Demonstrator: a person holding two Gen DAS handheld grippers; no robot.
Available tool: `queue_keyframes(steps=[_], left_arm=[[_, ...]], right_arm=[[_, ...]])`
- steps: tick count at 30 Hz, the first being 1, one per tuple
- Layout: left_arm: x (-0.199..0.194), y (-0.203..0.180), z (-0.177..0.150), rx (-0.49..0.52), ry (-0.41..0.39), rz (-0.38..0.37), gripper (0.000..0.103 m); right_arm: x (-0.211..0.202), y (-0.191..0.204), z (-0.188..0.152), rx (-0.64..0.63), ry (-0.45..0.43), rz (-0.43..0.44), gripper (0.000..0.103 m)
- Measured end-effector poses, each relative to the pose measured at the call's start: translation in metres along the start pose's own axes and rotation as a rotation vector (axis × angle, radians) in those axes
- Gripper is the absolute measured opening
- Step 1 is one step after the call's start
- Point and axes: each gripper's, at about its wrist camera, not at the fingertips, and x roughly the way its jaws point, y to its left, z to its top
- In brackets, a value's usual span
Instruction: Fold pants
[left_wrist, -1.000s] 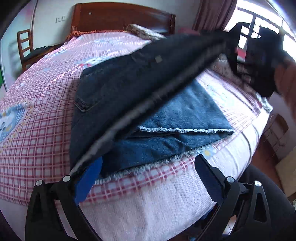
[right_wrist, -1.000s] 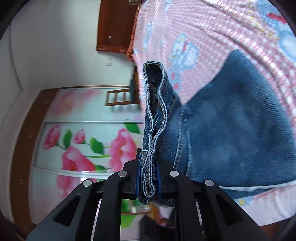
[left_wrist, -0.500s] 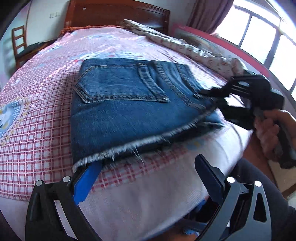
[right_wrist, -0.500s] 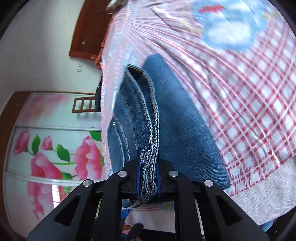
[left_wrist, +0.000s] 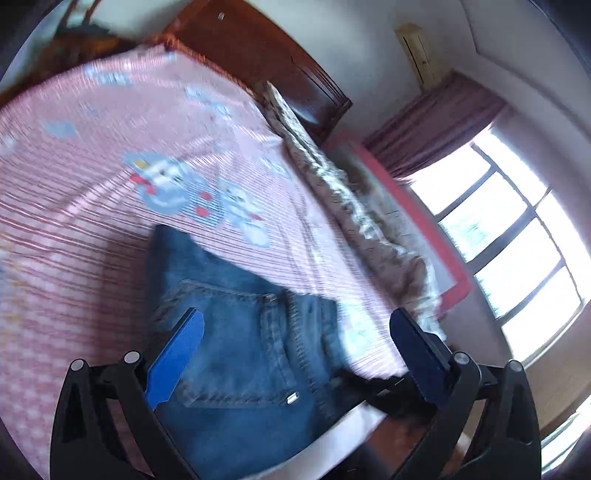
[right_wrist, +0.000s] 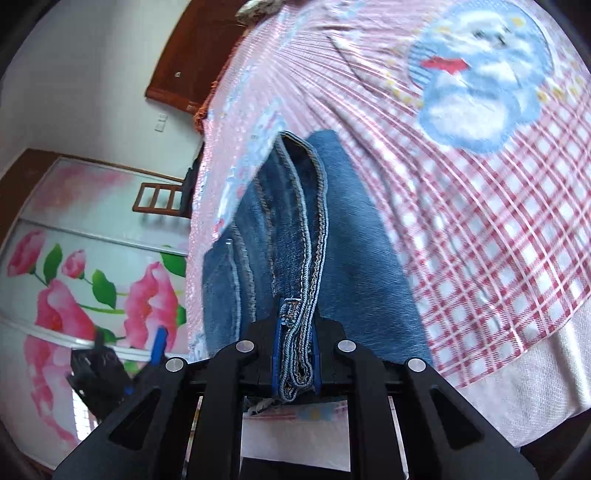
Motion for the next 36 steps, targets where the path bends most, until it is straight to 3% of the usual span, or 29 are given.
queue_keyframes(steps=[3,8,12,16,22,26,31,36], left_arm=[[0.041,0.01,0.011,-0.048,0.059,0.02,0.101],[0.093,0.061,0.019,-0.158,0.14,0.192,0.1],[0.1,0.081,0.02,-0.277,0.105,0.183,0.1],[0.087,0.051,0.009,-0.168,0.112,0.273,0.1],[0.019,-0.002,-0.056,-0.102,0.05,0.196,0.101],[0.022,0.006,-0.1,-0.041,0.081,0.238,0.1],[0.037,0.008,-0.103,0.055,0.093,0.268,0.101],[0.033,0.014,-0.099,0.016,0.076,0.238,0.1]], right_arm=[[0.011,-0.025,-0.004,0.064,0.008,0.006,0.011],[0.011,-0.032,-0.005,0.056,0.009,0.016,0.01],[0.013,-0.03,-0.008,0.048,0.008,0.014,0.01],[0.016,-0.026,-0.007,0.066,0.014,0.024,0.01],[0.016,-0.032,-0.003,0.081,0.017,0.031,0.01],[0.016,-0.035,0.001,0.092,0.019,0.039,0.011],[0.009,-0.034,0.001,0.066,0.032,0.025,0.013],[-0.02,-0.014,0.008,-0.046,0.008,-0.064,0.017]])
